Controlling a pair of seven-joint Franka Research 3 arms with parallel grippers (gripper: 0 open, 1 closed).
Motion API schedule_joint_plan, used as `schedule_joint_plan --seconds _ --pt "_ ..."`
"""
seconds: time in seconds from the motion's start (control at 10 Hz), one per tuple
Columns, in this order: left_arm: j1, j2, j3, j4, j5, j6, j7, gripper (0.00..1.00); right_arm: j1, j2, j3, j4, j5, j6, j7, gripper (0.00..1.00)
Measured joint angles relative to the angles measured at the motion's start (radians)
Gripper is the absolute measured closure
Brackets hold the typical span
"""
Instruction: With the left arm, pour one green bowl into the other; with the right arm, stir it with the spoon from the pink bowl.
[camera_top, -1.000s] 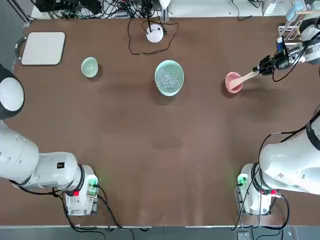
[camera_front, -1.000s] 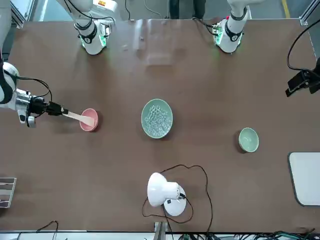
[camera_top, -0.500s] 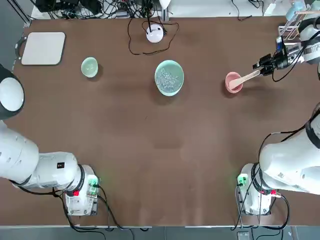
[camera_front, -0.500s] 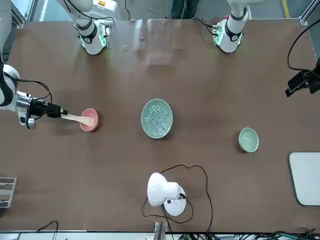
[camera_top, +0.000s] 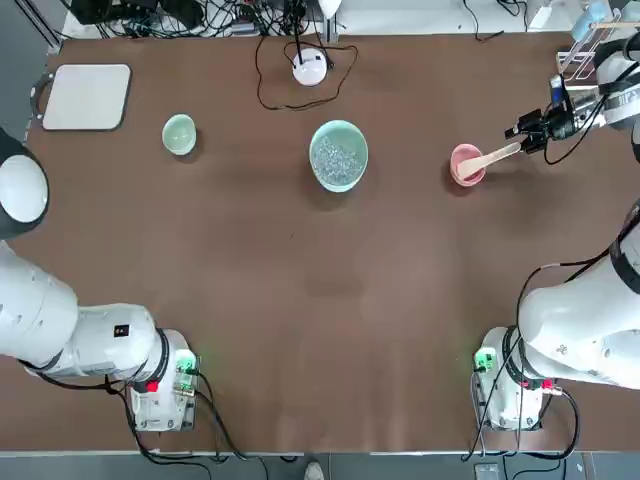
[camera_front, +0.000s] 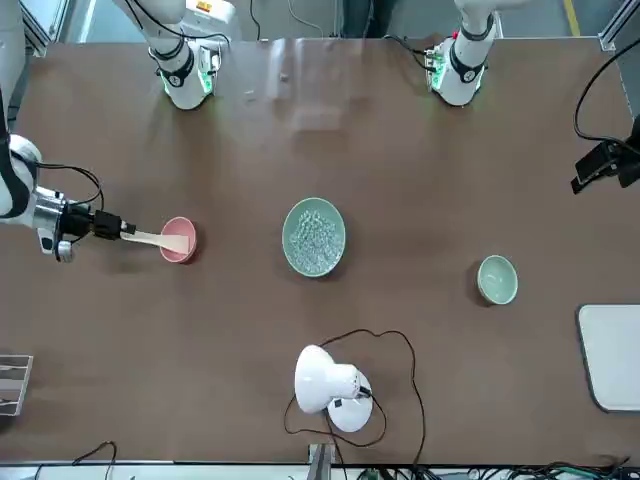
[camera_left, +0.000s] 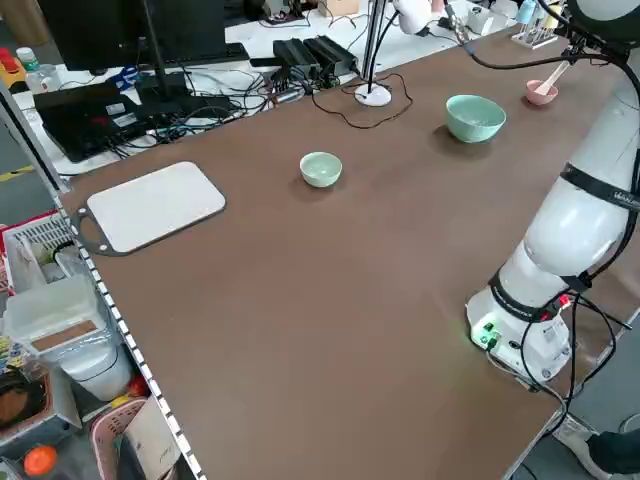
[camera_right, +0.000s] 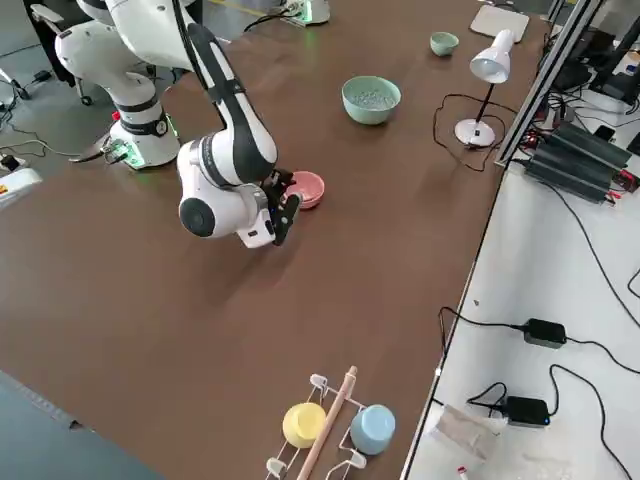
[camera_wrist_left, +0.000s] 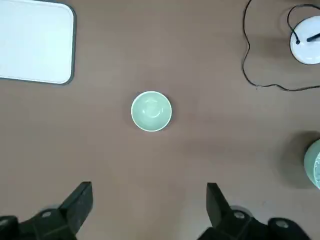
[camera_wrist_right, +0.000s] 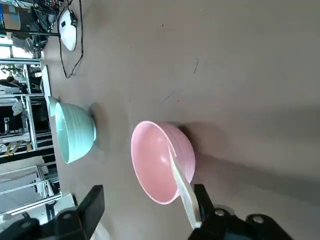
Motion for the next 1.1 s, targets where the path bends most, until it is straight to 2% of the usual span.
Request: schedule_joint_plan --seconds 0.2,0.3,0.5,0.8,1.1 --pt "0.000 0.000 0.000 0.000 0.000 0.000 0.000 0.00 0.000 0.009 0.000 0.002 0.000 0.009 -0.002 0.12" --pt "0.000 0.000 0.000 0.000 0.000 0.000 0.000 0.00 0.000 0.012 0.000 0.004 0.000 0.011 -0.003 0.06" --pt "0.000 0.000 0.000 0.000 0.000 0.000 0.000 0.00 0.000 0.013 0.000 0.007 0.000 0.011 -0.004 0.00" --pt "0.000 0.000 0.000 0.000 0.000 0.000 0.000 0.00 0.000 0.015 0.000 0.033 -0.001 0.017 -0.006 0.01" --pt "0.000 0.000 0.000 0.000 0.000 0.000 0.000 0.00 0.000 0.015 -0.002 0.089 -0.066 0.045 -0.004 0.01"
